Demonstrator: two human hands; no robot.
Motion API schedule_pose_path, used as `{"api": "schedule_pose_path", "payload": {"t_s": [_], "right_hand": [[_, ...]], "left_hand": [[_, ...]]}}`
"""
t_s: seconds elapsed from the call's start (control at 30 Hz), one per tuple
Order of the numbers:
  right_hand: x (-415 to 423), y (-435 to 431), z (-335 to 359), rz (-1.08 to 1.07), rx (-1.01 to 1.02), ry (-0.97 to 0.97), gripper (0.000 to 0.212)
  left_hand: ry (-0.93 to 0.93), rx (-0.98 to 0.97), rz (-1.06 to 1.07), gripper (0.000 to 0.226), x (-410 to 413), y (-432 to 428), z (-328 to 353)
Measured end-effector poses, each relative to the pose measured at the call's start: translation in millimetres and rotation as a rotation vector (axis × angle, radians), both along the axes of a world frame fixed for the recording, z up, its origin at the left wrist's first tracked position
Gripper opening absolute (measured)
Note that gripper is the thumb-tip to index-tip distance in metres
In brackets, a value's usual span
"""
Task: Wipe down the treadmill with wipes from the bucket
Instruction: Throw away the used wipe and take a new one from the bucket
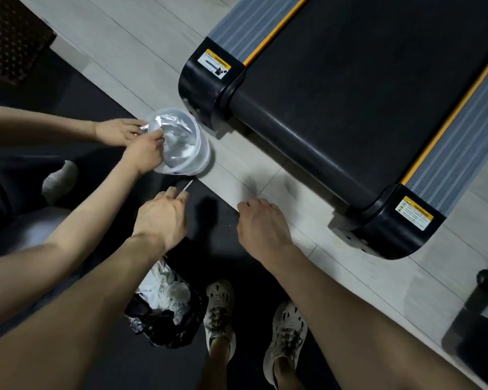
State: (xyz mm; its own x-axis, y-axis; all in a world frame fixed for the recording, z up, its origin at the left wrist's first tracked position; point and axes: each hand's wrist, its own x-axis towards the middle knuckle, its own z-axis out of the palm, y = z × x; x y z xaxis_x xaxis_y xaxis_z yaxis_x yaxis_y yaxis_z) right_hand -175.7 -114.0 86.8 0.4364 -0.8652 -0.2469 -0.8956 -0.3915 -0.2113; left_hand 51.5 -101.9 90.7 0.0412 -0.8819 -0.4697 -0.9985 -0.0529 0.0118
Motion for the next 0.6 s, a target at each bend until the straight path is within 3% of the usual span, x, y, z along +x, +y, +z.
{"api": "schedule_pose_path", "payload": {"t_s": [0.27, 0.4, 0.5, 0.6], "right_hand": [[-3.2, -8.6, -66.8, -0.074, -0.018, 0.030, 0.019], [-2.1, -3.7, -116.9, -0.049, 0.050, 0.024, 0.025], [3.6, 3.5, -153.9, -0.048, 0.105, 0.004, 0.033], [9.8, 12.6, -180.1, -0.057, 0.126, -0.024, 0.036]], "left_hand": [[0.144, 0.082, -0.076, 0.069, -31.6, -14.1, -65.2], [0.115, 0.163, 0.109, 0.090, -37.3, -19.7, -134.9], [0.073, 0.174, 0.234, 0.076, -21.0, -13.5, -189.6], [0.071, 0.022, 0.207, 0.050, -5.4, -0.9, -224.4]]}}
